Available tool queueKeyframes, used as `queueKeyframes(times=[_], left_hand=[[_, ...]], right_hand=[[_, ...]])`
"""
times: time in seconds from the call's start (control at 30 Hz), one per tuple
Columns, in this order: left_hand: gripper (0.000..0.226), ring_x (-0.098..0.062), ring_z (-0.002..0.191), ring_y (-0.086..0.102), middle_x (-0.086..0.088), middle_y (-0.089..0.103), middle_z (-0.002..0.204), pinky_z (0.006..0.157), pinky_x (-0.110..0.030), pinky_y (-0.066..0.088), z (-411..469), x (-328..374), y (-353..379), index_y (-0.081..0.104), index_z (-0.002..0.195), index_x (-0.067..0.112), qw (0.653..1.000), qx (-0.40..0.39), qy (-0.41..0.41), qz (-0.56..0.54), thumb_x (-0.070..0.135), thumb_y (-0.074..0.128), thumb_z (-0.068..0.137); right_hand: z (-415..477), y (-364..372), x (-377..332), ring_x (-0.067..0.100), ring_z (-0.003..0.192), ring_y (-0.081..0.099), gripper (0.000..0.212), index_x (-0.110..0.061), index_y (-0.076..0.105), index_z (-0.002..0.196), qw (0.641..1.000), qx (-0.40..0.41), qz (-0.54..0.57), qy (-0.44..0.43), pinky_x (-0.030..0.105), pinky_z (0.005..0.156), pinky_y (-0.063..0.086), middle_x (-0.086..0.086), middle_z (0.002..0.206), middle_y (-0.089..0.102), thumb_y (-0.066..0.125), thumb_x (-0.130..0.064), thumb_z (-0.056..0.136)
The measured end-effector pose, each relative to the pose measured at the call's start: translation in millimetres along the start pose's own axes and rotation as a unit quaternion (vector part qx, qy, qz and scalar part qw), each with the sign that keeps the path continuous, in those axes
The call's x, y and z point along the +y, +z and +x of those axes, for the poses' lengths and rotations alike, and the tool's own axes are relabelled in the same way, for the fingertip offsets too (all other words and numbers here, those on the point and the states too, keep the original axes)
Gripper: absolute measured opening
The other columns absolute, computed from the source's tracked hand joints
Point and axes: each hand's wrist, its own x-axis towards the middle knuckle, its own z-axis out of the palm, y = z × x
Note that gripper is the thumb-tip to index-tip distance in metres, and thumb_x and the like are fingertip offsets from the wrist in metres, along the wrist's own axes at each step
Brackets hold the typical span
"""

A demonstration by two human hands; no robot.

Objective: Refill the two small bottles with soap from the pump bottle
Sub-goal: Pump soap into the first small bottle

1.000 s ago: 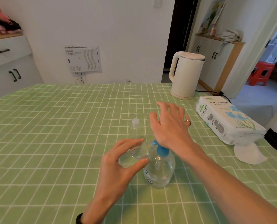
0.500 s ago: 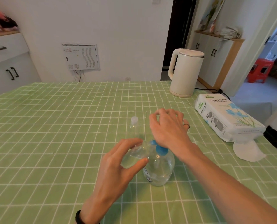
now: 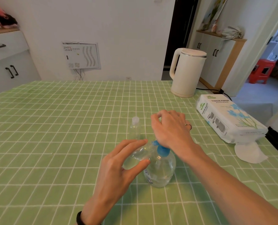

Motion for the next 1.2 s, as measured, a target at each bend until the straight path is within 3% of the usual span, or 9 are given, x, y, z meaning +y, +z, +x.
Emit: queueKeyframes(times=[0.3,0.47,0.53,0.63,0.9,1.1,1.2], left_hand=[[0.057,-0.004,0.107,0.07,0.023,0.073,0.117,0.088,-0.01,0.05,-0.8,0.3,1.3,0.068,0.131,0.036,0.999,0.007,-0.039,-0.028,0.044,0.084,0.077],[0.057,-0.011,0.108,0.07,0.017,0.075,0.113,0.086,-0.01,0.047,1.8,-1.0,3.9,0.075,0.123,0.037,0.995,0.027,-0.069,-0.073,0.036,0.095,0.069],[0.058,-0.012,0.108,0.07,0.015,0.076,0.112,0.087,-0.01,0.046,2.8,-0.6,6.5,0.076,0.121,0.037,0.994,0.033,-0.071,-0.082,0.024,0.098,0.07],[0.055,-0.013,0.108,0.071,0.013,0.075,0.112,0.089,-0.01,0.047,4.7,0.3,8.5,0.077,0.119,0.038,0.992,0.036,-0.071,-0.097,0.022,0.095,0.071],[0.058,-0.013,0.115,0.07,0.013,0.075,0.116,0.097,-0.013,0.049,1.1,2.5,9.1,0.077,0.121,0.041,0.989,0.033,-0.086,-0.116,0.014,0.096,0.072],[0.056,-0.016,0.114,0.072,0.011,0.076,0.117,0.101,-0.017,0.052,4.2,6.6,5.9,0.076,0.121,0.042,0.986,0.034,-0.089,-0.14,0.025,0.094,0.071],[0.056,-0.015,0.113,0.074,0.011,0.077,0.116,0.1,-0.022,0.055,4.5,7.0,6.2,0.076,0.119,0.041,0.986,0.037,-0.094,-0.136,0.022,0.095,0.071]], right_hand=[[-1.2,-2.3,-1.0,0.032,0.14,0.041,0.049,-0.023,0.064,0.133,1.0,0.009,0.008,-0.004,0.063,0.119,0.03,0.004,0.137,0.059,0.031,-0.049,0.108],[-2.5,-4.4,-3.8,0.032,0.137,0.044,0.049,-0.022,0.066,0.127,0.999,0.029,-0.013,-0.025,0.064,0.118,0.031,0.005,0.135,0.061,0.029,-0.05,0.109],[-3.0,-4.2,-3.1,0.032,0.133,0.046,0.048,-0.022,0.068,0.122,1.0,0.024,0.002,-0.015,0.063,0.116,0.034,0.004,0.128,0.062,0.03,-0.048,0.109],[-3.3,-2.9,-1.9,0.032,0.123,0.049,0.044,-0.021,0.068,0.101,1.0,0.028,0.011,-0.005,0.062,0.113,0.038,0.001,0.11,0.062,0.031,-0.045,0.108],[-3.5,1.3,-0.5,0.03,0.114,0.051,0.044,-0.022,0.068,0.108,1.0,0.028,-0.001,-0.002,0.061,0.112,0.039,0.002,0.106,0.064,0.03,-0.046,0.108],[-1.9,-4.9,-4.7,0.034,0.123,0.053,0.053,-0.02,0.071,0.119,0.998,0.057,-0.021,-0.025,0.063,0.115,0.036,0.006,0.112,0.069,0.027,-0.05,0.109],[-1.4,-3.6,-4.1,0.034,0.12,0.054,0.052,-0.019,0.072,0.11,0.998,0.057,-0.009,-0.023,0.063,0.115,0.037,0.007,0.105,0.068,0.029,-0.047,0.109]])
